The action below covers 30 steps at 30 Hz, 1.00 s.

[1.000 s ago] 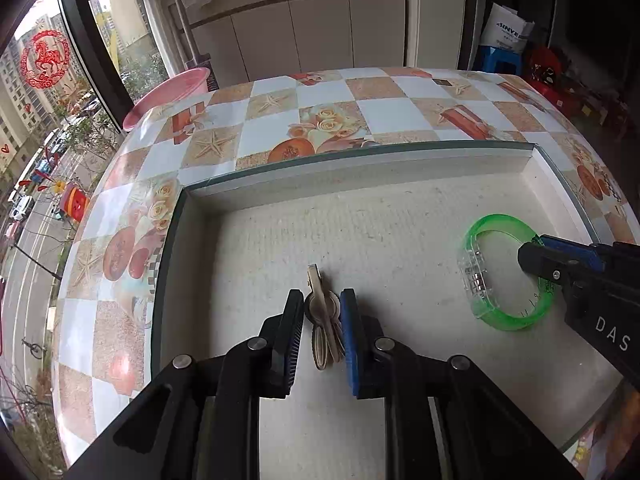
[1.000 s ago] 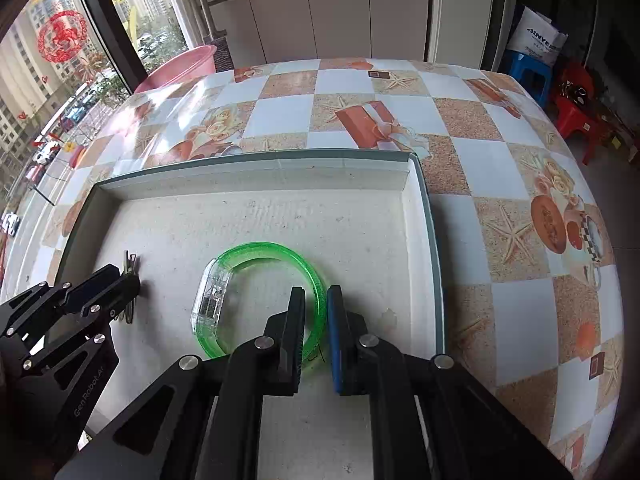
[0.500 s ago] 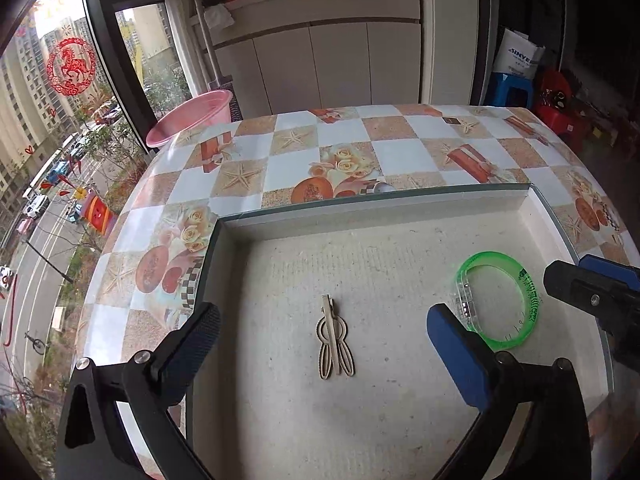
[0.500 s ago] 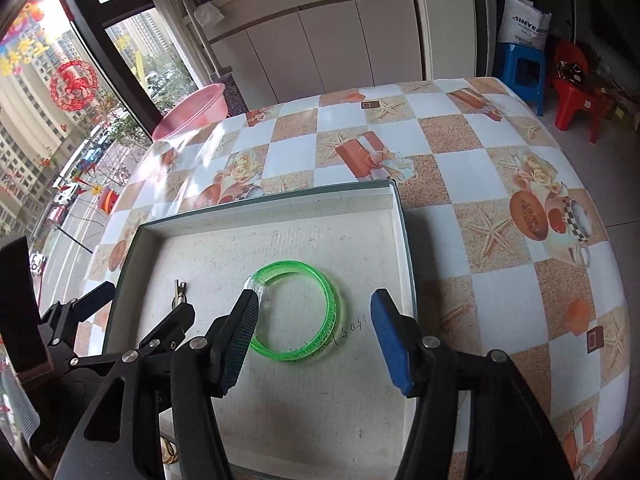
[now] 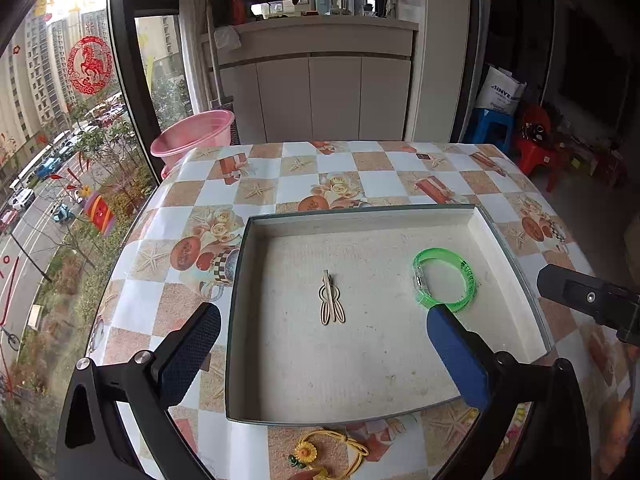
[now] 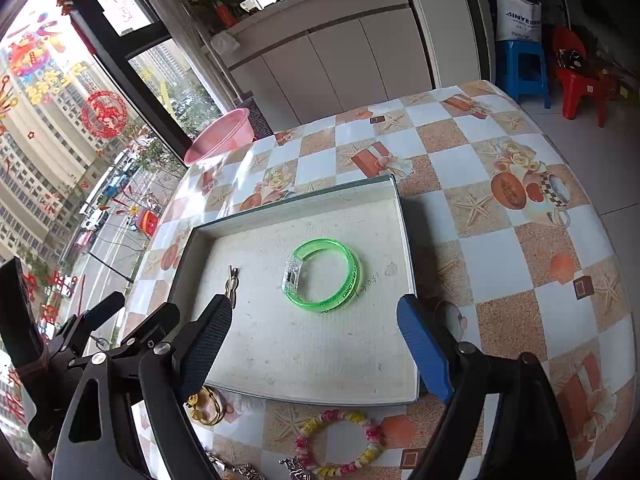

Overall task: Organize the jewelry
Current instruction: 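Lift both tools out of the tray toward the remaining jewelry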

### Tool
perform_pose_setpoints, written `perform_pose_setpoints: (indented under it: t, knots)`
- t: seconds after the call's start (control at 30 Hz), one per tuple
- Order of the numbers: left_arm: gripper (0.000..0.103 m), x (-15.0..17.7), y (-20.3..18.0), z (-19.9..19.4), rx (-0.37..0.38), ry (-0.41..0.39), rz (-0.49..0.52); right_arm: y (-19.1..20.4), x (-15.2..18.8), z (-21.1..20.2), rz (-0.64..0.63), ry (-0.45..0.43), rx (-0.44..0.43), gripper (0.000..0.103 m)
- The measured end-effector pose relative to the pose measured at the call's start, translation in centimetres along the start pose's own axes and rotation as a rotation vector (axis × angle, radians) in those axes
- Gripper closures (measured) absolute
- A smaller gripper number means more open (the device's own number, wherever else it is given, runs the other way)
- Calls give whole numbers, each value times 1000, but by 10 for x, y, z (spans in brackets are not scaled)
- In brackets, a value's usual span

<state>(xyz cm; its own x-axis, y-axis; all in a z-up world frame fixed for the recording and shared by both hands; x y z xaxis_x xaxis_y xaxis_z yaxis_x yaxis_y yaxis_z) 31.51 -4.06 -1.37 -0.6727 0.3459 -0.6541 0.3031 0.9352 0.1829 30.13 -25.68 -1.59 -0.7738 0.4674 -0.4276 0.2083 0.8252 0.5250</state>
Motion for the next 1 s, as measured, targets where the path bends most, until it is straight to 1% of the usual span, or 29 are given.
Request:
perform_pose_setpoints:
  t: [0.03,0.07,0.1,0.17,0.27,0.43,0.57,0.63,0.67,0.83,1.0]
  knots:
    - [0,5,0,-8,13,-4,-4,2,3,-7,-1,-7,-8,14]
    - [0,12,0,-15,32,-6,-11,2,8,-15,-5,-19,-9,1]
    - [0,17,0,-21,50,-9,-21,4,11,-22,-10,-36,-15,0]
    - [0,31,0,-33,69,-6,-39,6,19,-36,-27,-65,-21,0]
    - [0,54,1,-49,67,2,-40,8,33,-52,-43,-82,-20,0]
    - [0,91,6,-74,-1,-4,-36,9,55,-78,-36,-89,-43,0]
    - [0,116,6,-86,-3,-9,-37,8,74,-90,-50,-66,-26,0]
    - [0,128,3,-87,4,0,-36,8,84,-95,-63,-52,-11,0]
    - [0,134,1,-87,20,7,-30,7,90,-96,-71,-46,-5,0]
    - [0,162,-15,-78,49,59,-3,-4,121,-95,-104,-1,49,0]
    - [0,176,-26,-66,47,95,11,-20,152,-82,-123,59,116,0]
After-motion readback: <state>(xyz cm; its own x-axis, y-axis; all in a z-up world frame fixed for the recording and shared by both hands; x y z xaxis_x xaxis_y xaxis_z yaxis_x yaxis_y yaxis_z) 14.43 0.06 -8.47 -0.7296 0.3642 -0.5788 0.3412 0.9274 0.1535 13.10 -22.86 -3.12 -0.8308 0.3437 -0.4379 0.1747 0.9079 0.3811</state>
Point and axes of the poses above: each gripper's, at about its wrist camera, not at the fingertips, and z roughly the way its jaws point, y to its left, x to its underside, the point moved 6 cm from there along z, roughly the way its jaws point, and after that the axes turned 15 degrees about z, right-handed, at the moved point
